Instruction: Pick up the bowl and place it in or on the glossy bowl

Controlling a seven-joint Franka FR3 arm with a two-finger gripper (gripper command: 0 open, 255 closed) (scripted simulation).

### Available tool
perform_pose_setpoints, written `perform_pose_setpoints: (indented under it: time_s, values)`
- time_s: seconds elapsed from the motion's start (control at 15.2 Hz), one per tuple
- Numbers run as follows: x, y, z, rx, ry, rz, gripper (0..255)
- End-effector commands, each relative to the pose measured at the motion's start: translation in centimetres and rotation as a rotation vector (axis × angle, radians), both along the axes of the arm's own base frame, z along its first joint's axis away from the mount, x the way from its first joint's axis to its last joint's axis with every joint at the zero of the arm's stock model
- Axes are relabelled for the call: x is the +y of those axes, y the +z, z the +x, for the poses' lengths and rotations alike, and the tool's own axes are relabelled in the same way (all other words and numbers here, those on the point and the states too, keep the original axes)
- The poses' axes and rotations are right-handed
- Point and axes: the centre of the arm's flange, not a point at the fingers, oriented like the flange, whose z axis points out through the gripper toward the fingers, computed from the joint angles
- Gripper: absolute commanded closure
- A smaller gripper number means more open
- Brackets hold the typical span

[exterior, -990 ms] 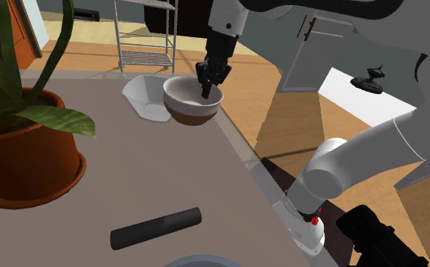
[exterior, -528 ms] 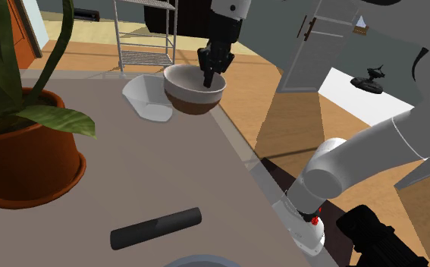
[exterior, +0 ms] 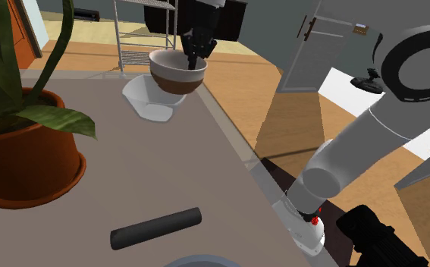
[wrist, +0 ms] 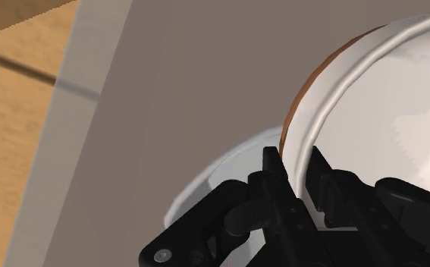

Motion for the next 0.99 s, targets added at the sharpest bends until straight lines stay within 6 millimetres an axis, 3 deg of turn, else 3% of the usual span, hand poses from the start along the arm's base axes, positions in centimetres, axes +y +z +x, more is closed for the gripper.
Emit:
perform_pose_setpoints:
  time_s: [0.0,0.59,0.92]
  values:
    - [-0.7,0.1,2.9,-0.001,0.0,0.0,255]
    - [-3.3,0.9,14.8,-0.001,0.0,0.0,255]
    - [-3.3,-1.7,14.8,-0.001,0.0,0.0,255]
